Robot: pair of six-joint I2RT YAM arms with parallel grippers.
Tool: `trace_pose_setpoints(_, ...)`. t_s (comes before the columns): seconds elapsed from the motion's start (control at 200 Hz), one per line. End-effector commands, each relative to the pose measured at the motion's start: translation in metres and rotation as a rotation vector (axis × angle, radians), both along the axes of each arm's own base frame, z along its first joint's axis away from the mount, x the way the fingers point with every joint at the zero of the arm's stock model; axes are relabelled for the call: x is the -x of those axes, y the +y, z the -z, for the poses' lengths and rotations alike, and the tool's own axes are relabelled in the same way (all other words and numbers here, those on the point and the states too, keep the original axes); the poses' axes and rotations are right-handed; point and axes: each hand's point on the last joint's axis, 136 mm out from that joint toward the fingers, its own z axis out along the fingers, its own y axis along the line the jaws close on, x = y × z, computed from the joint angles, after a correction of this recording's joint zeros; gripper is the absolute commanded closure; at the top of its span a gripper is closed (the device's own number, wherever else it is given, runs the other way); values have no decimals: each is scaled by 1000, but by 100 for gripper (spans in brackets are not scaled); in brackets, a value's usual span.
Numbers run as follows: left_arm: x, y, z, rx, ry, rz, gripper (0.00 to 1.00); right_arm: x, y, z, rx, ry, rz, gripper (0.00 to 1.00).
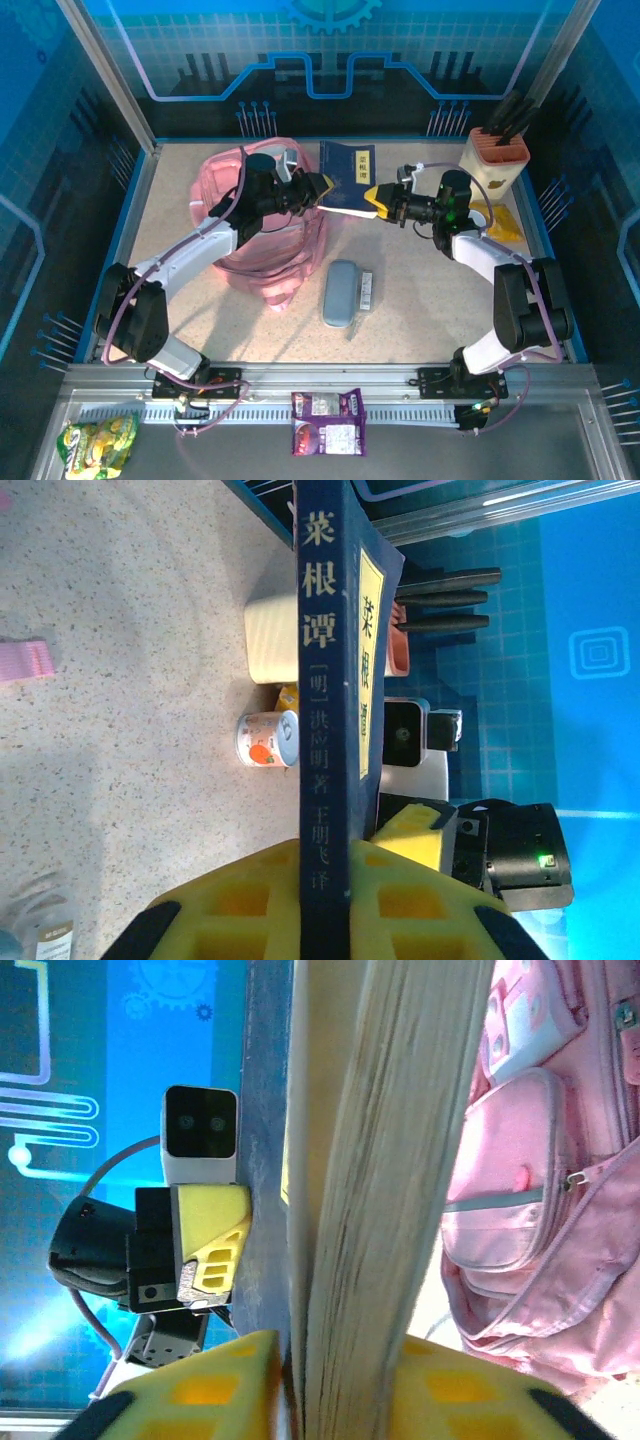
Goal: Pack the student bag
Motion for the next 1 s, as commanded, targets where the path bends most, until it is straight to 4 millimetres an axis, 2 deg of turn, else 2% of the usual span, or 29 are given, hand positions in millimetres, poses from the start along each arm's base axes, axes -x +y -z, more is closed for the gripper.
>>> trace_pose_setpoints(0.0,5,3,-5,-45,-42,-7,100,0,-4,-17,59,-84,10,76)
trace_pose_setpoints(0.115,7,2,-1,-73,-45,-3,99,4,-7,-8,181,-76,39,90)
trace_pose_setpoints(0.215,10,2,4,-88,-46,4,79,6,-12,-9,242,-96,64,100)
trace_pose_setpoints(0.275,12,6,5,-108,-61,-2,64,6,-15,-10,275,-101,77,100)
trace_pose_setpoints(0.45,23,28,17,-285,-104,-16,43,12,-29,-9,427,-142,122,100)
trace_pose_setpoints(0.62,41,66,34,-634,-226,18,31,22,-48,7,621,-180,155,100)
trace_pose_setpoints(0.725,44,90,49,-836,-271,33,27,29,-48,23,704,-201,139,100)
trace_pose_setpoints(0.865,42,100,71,-1002,-308,109,22,42,-31,31,722,-219,85,100)
trace_pose_setpoints(0.996,38,94,85,-1059,-358,202,17,51,-24,35,703,-187,56,100)
